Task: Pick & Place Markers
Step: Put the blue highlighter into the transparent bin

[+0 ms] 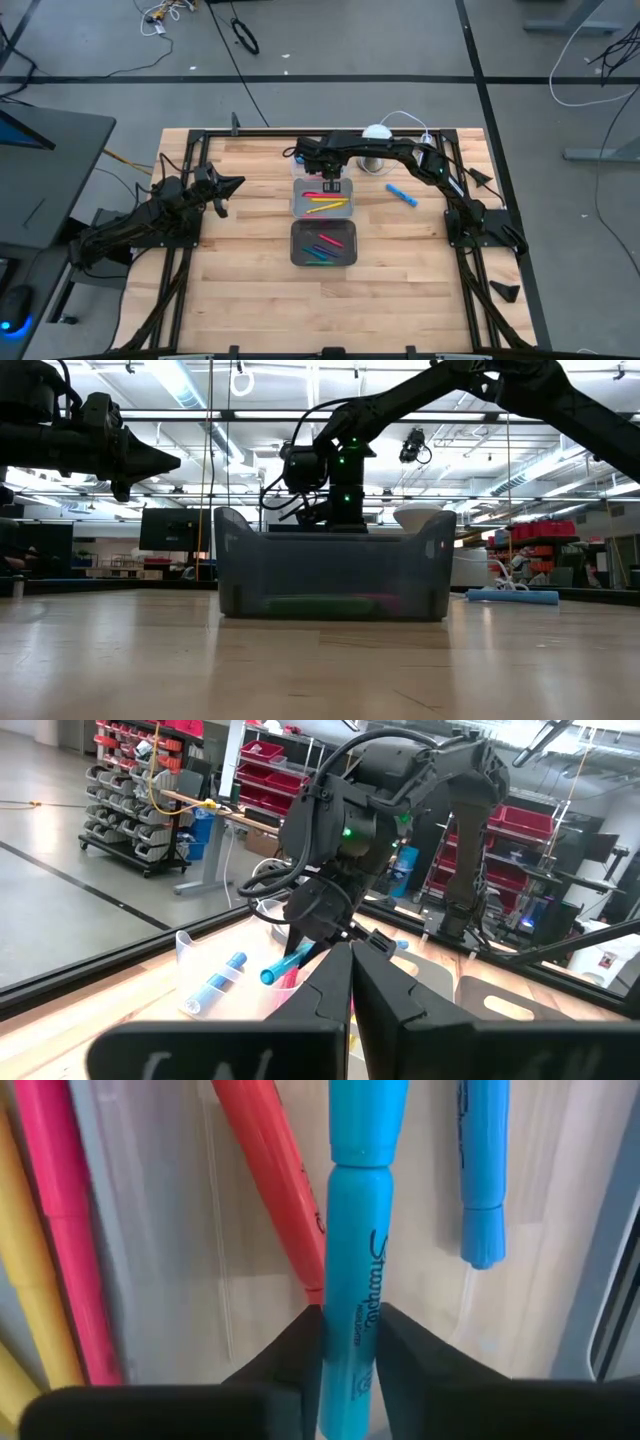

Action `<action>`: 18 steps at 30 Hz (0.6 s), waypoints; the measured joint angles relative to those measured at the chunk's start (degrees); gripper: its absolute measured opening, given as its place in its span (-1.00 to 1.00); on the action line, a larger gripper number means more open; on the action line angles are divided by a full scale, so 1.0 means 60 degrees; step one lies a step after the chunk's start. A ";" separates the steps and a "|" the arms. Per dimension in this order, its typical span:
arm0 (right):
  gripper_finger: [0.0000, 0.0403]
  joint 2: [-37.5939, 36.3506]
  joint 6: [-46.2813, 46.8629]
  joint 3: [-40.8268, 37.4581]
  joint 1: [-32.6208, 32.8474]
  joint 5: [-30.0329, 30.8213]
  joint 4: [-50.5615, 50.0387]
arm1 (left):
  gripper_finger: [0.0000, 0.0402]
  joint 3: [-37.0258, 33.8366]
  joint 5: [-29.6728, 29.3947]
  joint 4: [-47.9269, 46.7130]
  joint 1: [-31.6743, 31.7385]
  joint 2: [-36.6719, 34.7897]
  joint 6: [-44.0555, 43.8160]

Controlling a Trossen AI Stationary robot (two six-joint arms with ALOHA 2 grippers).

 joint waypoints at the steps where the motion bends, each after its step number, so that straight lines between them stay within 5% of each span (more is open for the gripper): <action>1: -0.60 0.0000 0.0000 0.0000 0.0012 -0.0001 0.0009 | -0.93 0.0001 0.0000 0.0002 -0.0002 0.0001 -0.0006; 18: -0.03 -0.0004 -0.0422 0.0153 0.0024 -0.0004 -0.0041 | -0.93 0.0000 0.0000 0.0002 -0.0004 0.0002 -0.0007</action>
